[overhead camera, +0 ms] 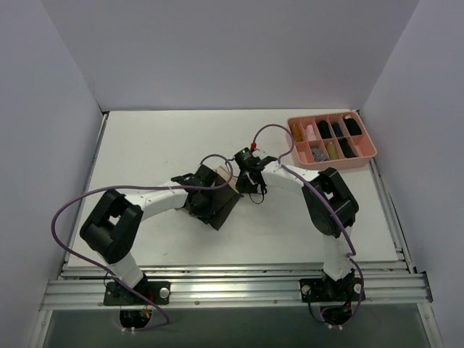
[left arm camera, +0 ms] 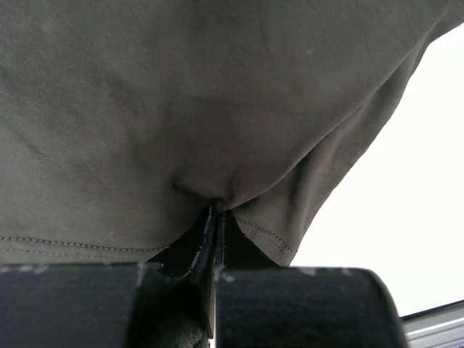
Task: Roll the underwear
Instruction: Fold the underwear
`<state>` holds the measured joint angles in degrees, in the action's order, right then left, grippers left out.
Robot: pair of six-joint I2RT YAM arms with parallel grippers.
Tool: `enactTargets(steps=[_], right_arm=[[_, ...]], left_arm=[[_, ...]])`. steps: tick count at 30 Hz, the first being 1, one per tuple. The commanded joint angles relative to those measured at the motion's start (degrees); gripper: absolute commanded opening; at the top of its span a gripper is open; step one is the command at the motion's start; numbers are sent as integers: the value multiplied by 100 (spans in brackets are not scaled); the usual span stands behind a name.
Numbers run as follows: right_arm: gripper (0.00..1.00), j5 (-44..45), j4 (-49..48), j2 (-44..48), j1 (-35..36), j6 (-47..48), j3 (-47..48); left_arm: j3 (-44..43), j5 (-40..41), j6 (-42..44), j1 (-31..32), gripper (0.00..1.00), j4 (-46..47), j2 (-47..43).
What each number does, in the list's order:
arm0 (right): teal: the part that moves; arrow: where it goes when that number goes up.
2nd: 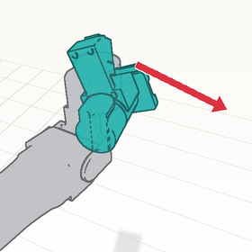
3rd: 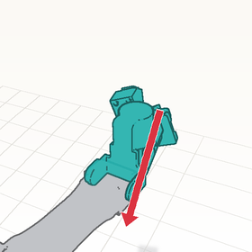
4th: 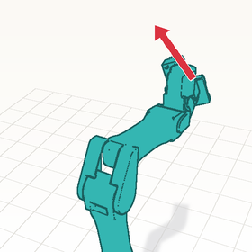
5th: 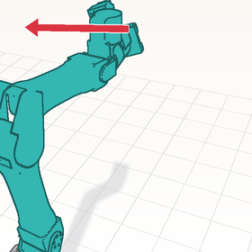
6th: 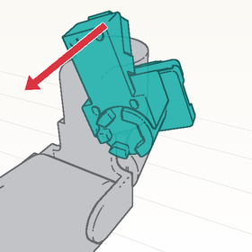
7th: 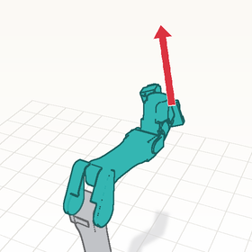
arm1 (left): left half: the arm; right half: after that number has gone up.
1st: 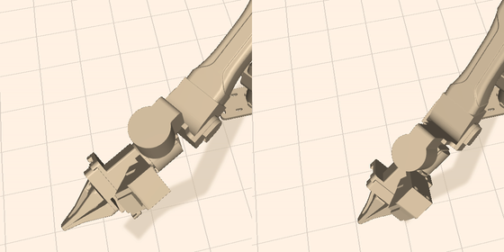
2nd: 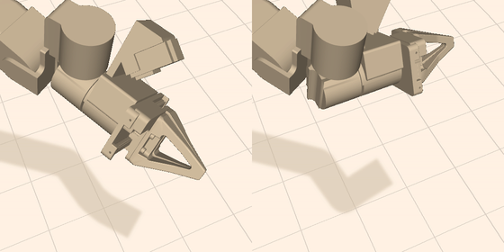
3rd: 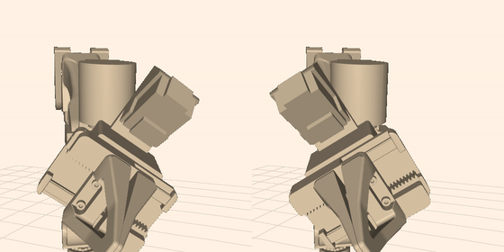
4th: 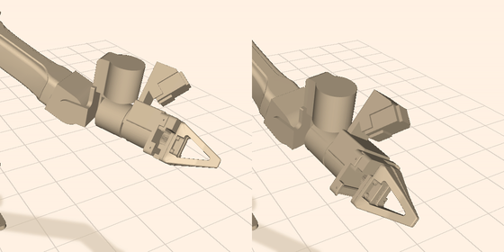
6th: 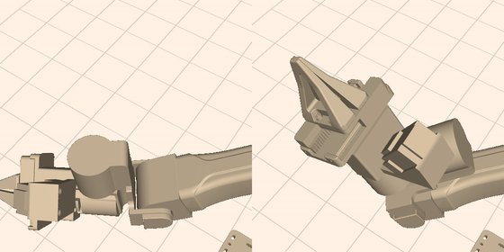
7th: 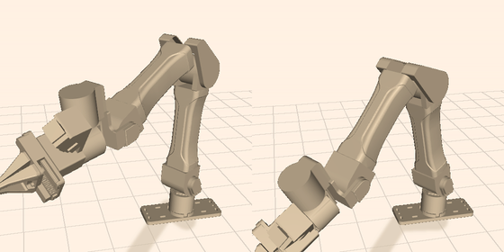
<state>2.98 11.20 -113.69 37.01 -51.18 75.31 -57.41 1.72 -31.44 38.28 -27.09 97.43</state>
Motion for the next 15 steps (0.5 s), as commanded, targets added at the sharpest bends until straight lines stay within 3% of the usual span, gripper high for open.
enactTargets(steps=[1, 4, 5, 8, 11, 15], right_arm=[[0, -17, 330, 277, 104, -6, -174], [0, 27, 347, 303, 104, 90, -87], [0, 44, 409, 295, 104, 134, 18], [0, 132, 506, 286, 95, 205, 168], [0, 115, 541, 268, 104, 187, 239], [0, 123, 541, 277, 104, 143, 221]], left_arm=[[72, 13, -55, 74, 2, -24, -259], [-51, 65, -20, 74, 3, -252, -505], [-86, 66, -11, 65, 9, -401, -619], [-166, 57, 50, 65, 14, -516, -769], [-183, -48, 77, 57, 3, -534, -752], [-192, -171, 68, 57, 2, -551, -699]])
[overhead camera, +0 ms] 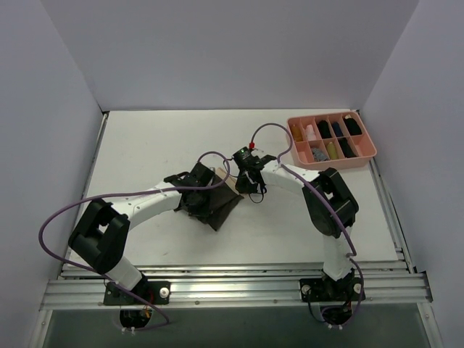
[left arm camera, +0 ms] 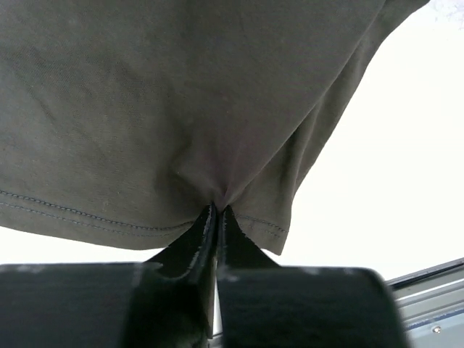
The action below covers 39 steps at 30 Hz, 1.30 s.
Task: Roll the underwear
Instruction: Fold the underwear
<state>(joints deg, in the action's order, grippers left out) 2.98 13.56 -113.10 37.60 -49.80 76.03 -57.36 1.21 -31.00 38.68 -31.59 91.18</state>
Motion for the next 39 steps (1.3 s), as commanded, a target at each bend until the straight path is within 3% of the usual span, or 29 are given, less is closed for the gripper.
enactTargets(steps=[1, 4, 6, 7, 11, 13, 18, 25, 30, 35, 37, 39], right_arm=[[0, 132, 296, 227, 45, 5, 132], [0, 141, 287, 201, 45, 5, 114], [0, 106, 270, 192, 45, 14, 114], [0, 97, 252, 192, 45, 23, 114], [0, 88, 235, 218, 45, 49, 140], [0, 88, 243, 227, 36, 67, 158], [0, 36, 243, 227, 36, 85, 167], [0, 27, 235, 253, 19, 23, 228], [1, 44, 208, 245, 19, -12, 167], [16, 36, 147, 209, -16, -12, 114], [18, 53, 129, 192, -25, -12, 123], [19, 71, 129, 148, -25, -12, 140]], left_arm=[[-231, -121, 16, 26, 12, -154, -56], [-223, -121, 24, 17, 26, -198, 23], [-214, -121, 33, 26, 18, -189, 32], [-188, -121, 50, 26, 4, -172, 23], [-196, -341, 59, 26, 3, -128, 5], [-240, -350, 59, 26, 9, -171, 67], [-223, -402, 103, 26, 34, -67, 111], [-117, -473, 349, 26, 38, 259, 295], [-152, -455, 420, 26, 38, 311, 559], [-135, -394, 402, 35, 36, 356, 603], [-144, -376, 393, 26, 31, 373, 621], [-170, -385, 385, 35, 19, 382, 638]])
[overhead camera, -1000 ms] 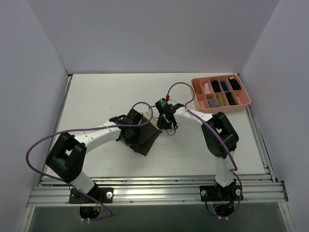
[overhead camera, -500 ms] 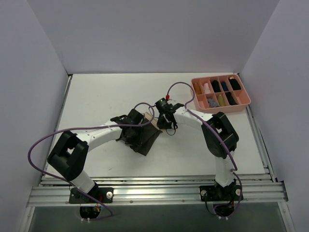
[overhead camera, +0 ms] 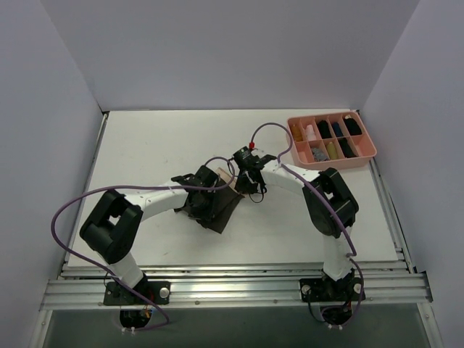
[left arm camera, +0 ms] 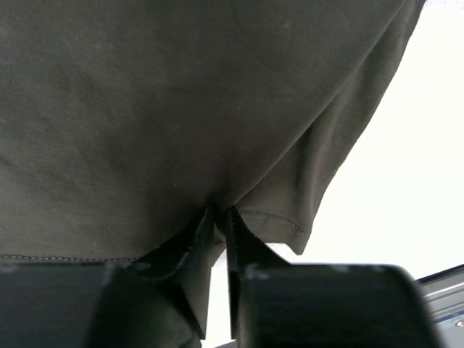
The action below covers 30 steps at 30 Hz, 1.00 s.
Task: Roll the underwear
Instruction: Fold the underwear
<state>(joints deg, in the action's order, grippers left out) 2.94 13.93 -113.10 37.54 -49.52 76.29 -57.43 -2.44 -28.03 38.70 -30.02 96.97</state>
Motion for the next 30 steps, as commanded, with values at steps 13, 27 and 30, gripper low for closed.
enactTargets(steps=[13, 27, 30], right_arm=[[2, 137, 39, -204, -80, 12, 53], [0, 207, 109, 270, -107, 153, 228], [0, 198, 110, 341, -106, 144, 211]], left_arm=[[-155, -11, 122, 15, 2, 111, -116], [-313, 15, 0, -46, 2, -92, -723], [-348, 6, -27, -73, 2, -162, -864]])
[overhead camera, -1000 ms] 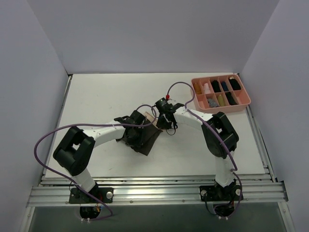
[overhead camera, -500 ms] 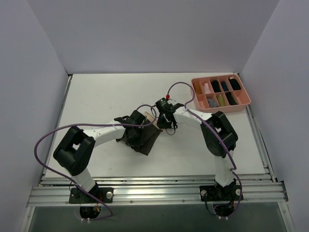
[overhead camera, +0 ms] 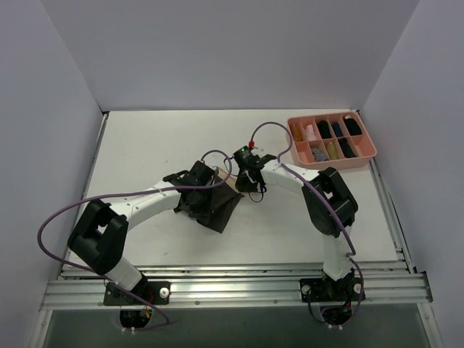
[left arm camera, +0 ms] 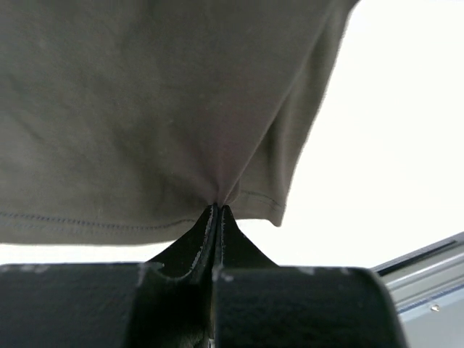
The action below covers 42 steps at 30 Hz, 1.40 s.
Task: Roll the underwear
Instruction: Fold the underwear
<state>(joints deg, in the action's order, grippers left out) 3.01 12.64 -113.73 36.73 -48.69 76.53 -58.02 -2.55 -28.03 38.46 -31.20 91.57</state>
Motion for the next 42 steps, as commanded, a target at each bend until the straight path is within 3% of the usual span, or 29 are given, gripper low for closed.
enactTargets(steps=[1, 17, 34, 42], right_arm=[[0, 192, 239, 422, -17, 52, 152], [0, 306, 300, 791, -43, 122, 292], [0, 429, 186, 1292, -166, 350, -183], [0, 69, 449, 1125, -140, 738, 827]], left_arm=[[-315, 17, -27, -66, 2, -87, -341], [-482, -105, -159, -110, 2, -220, -456], [-482, -492, -800, 65, 2, 360, -359], [-1140, 35, -739, -119, 2, -167, -763]])
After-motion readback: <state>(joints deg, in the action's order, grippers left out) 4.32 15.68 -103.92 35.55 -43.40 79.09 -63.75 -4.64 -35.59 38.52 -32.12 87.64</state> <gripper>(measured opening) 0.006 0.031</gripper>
